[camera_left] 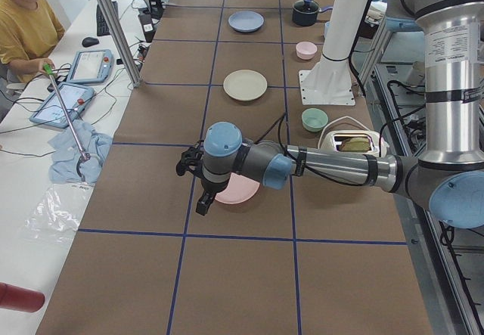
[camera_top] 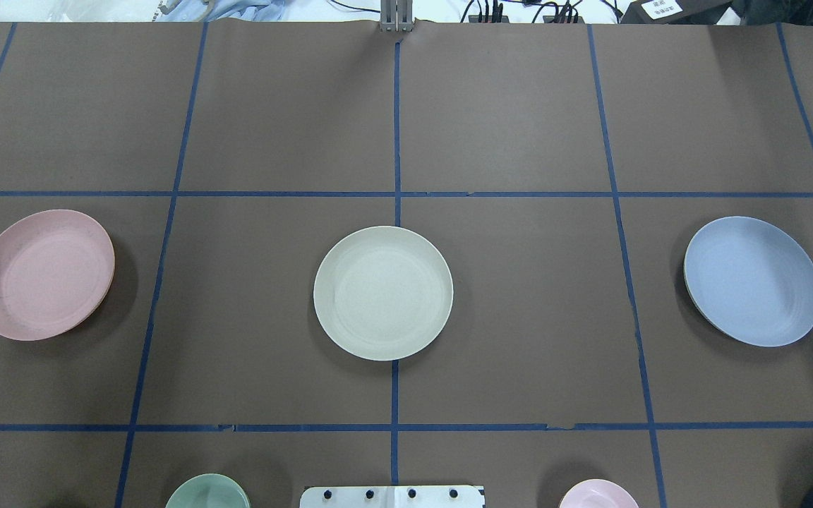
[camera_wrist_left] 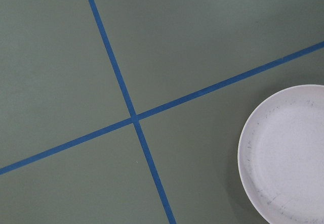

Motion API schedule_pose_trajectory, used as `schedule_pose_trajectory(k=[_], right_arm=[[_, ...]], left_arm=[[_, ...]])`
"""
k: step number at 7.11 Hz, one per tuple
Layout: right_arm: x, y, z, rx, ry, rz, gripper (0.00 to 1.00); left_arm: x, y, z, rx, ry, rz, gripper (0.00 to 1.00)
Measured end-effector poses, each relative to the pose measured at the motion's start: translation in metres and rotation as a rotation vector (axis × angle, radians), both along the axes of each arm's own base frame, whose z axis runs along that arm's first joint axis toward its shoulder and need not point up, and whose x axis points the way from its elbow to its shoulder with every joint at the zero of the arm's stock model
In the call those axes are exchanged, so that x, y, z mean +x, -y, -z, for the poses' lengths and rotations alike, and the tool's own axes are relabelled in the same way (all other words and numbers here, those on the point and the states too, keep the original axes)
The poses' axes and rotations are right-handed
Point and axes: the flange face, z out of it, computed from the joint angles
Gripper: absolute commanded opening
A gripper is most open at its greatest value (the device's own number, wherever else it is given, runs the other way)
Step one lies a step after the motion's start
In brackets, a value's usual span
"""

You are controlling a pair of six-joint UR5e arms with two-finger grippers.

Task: Stack three plates with pink and blue

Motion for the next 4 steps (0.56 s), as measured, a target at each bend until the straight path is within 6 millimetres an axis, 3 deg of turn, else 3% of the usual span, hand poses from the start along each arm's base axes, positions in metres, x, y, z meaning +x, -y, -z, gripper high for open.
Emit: schedule_pose_trajectory(k=[2,4], right_arm=[[-0.0004,0.006,-0.0047,-0.004,-0.003,0.0,1.0],[-0.0009,0.0083,-0.0047,-0.003,0.001,0.0,1.0]], left_arm=[[0.0002,0.0006,0.0151,0.021,-0.004,0.003,1.0],[0.0,-0.0024,0.0085,0.01,-0.006,0.003,1.0]])
